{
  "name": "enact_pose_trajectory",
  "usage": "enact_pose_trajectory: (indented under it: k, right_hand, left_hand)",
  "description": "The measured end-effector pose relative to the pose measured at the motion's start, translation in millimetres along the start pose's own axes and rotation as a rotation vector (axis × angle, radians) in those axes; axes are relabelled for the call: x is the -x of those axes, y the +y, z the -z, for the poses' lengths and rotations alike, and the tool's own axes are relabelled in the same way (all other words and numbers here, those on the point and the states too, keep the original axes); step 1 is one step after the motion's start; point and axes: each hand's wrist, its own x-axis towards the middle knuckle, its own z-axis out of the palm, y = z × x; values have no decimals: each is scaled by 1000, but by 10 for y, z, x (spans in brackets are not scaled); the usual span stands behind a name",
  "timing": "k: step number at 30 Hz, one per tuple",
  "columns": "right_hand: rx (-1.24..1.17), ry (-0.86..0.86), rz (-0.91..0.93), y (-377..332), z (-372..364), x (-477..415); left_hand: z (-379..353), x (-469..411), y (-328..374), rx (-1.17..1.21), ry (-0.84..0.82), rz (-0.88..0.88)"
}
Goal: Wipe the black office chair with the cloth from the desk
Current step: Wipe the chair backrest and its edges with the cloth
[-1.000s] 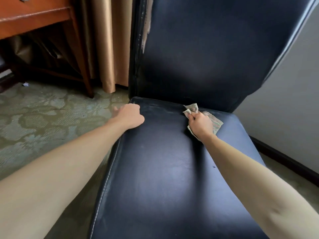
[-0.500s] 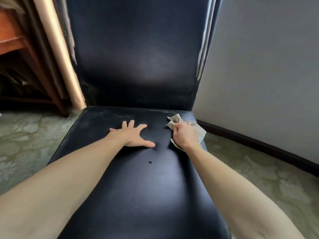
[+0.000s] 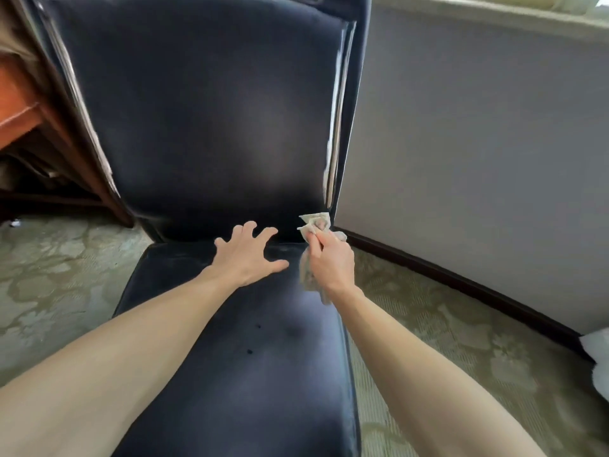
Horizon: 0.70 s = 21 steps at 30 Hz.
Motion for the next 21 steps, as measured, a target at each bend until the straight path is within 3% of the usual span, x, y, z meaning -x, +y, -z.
enact_pose_trajectory:
  k: [10,21]
  right_hand:
    - [-221,4,-116,-1076,993,-506]
    - [-263,17,-45,-1994,1775,-1344]
  left_hand:
    - [2011,-255,396,55,402,-29]
    - [3365,-804,589,79,415,42]
